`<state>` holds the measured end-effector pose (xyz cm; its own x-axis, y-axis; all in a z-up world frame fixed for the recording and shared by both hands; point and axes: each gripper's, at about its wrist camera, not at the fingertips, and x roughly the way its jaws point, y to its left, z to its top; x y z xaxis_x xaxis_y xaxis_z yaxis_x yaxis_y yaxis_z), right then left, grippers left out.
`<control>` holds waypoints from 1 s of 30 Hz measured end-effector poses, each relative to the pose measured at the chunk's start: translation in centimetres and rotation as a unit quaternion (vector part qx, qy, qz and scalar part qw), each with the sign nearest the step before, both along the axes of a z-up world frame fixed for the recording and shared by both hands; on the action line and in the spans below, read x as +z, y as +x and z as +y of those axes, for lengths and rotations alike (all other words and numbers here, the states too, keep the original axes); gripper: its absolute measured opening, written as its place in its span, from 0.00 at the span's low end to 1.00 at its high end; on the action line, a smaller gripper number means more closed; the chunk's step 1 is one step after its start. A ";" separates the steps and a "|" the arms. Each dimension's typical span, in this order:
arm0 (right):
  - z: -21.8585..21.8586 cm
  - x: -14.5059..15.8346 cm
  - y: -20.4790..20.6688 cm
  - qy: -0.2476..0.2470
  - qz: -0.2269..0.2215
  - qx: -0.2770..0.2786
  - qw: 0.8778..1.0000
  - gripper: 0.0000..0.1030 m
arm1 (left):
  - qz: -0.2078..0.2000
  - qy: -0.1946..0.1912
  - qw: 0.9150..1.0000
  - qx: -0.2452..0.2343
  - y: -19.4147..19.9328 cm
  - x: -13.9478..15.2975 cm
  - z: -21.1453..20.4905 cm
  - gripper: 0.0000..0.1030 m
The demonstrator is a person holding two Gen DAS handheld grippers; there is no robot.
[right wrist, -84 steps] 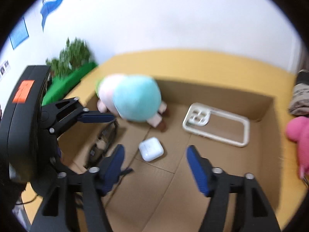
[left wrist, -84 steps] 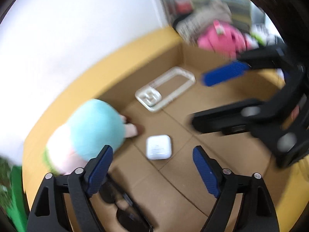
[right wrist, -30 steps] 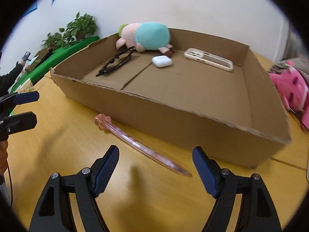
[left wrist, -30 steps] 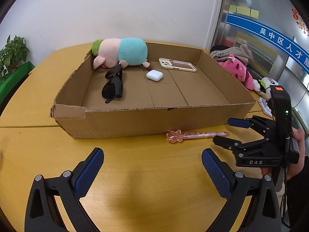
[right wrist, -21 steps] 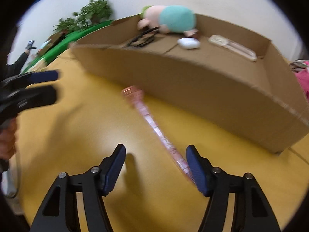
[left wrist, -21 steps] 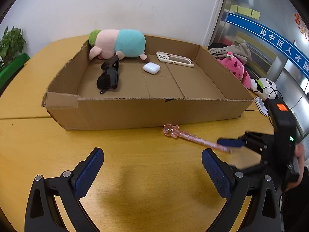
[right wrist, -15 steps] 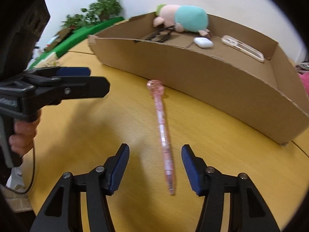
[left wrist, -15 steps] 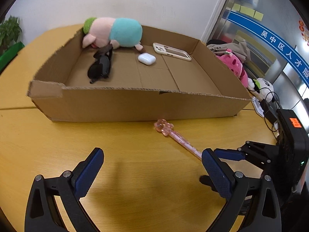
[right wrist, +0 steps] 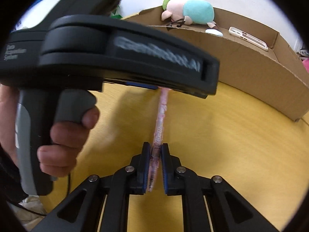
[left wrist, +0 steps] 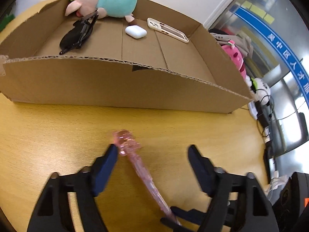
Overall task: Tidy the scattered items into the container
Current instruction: 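Lift the pink wand pen with the right gripper over the box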
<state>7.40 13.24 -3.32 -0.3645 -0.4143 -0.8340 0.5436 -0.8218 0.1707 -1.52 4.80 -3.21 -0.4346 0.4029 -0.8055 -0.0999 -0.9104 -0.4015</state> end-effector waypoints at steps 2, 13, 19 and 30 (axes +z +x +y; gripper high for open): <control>0.2 0.1 0.1 -0.008 -0.002 -0.004 1.000 0.11 | -0.004 -0.001 1.000 0.004 -0.1 -0.1 -0.2 0.40; -0.3 1.1 1.1 -0.031 0.009 -0.001 0.999 0.11 | 0.001 0.017 1.000 0.027 0.6 1.2 -2.0 0.22; 0.1 3.9 1.4 -0.044 0.044 -0.004 0.998 0.11 | 0.060 0.007 0.998 0.020 1.5 6.0 -1.5 0.20; 2.7 10.4 -1.2 -0.075 0.125 -0.041 0.988 0.10 | 0.149 -0.002 0.989 -0.022 -0.8 15.3 1.0 0.20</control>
